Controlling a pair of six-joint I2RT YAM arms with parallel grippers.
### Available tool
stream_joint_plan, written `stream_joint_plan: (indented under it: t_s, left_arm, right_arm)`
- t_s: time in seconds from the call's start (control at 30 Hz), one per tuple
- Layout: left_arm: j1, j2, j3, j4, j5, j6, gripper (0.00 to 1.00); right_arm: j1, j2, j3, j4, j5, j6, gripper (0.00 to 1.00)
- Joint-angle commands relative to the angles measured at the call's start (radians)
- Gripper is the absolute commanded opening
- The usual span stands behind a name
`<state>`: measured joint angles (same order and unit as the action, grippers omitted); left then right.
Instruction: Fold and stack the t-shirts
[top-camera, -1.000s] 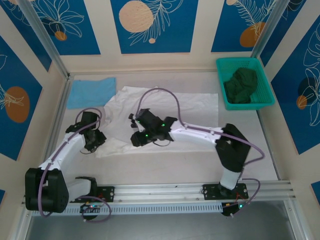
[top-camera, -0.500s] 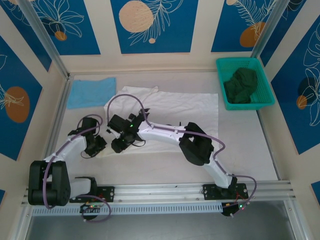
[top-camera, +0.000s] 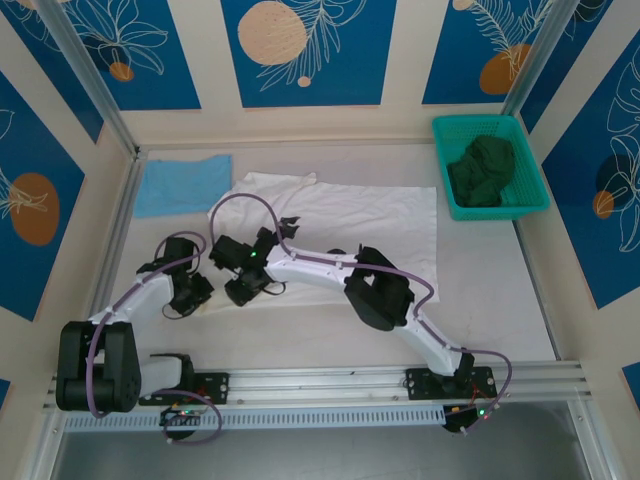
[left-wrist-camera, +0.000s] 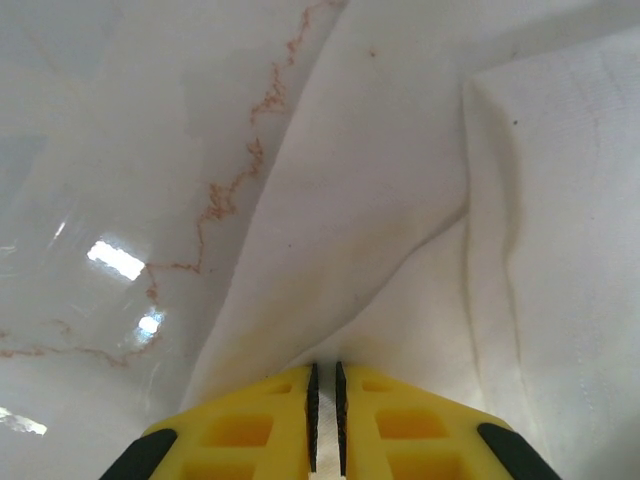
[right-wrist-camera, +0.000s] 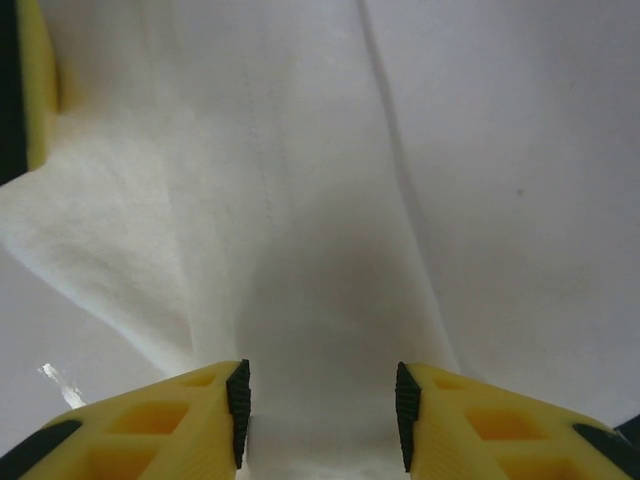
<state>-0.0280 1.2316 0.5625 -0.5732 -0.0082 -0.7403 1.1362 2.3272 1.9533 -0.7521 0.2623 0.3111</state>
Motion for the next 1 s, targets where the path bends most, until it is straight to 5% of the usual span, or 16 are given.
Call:
stream_joint_plan:
  t_s: [0.0,0.17,0.5,0.97]
  left_arm:
    - [0.012,-0.018,-0.009,-0.003,-0.025,0.015,0.15]
    - [0.013,-0.026,-0.007,-0.008,-0.03,0.016,0.16]
    - [0.013,-0.022,-0.008,-0.005,-0.032,0.017,0.17]
    - [0.013,-0.027,-0.003,-0.015,-0.048,0.014,0.17]
  right_arm:
    - [0.017,0.031,0.041,-0.039,0.031,-0.015,0.4]
    - [0.017,0.024,0.036,-0.039,0.031,-0.009,0.36]
    - [0.014,-0.008,0.018,-0.041,-0.015,0.002,0.45]
    - [-0.003,-0.058,-0.027,-0.015,-0.035,0.016,0.08]
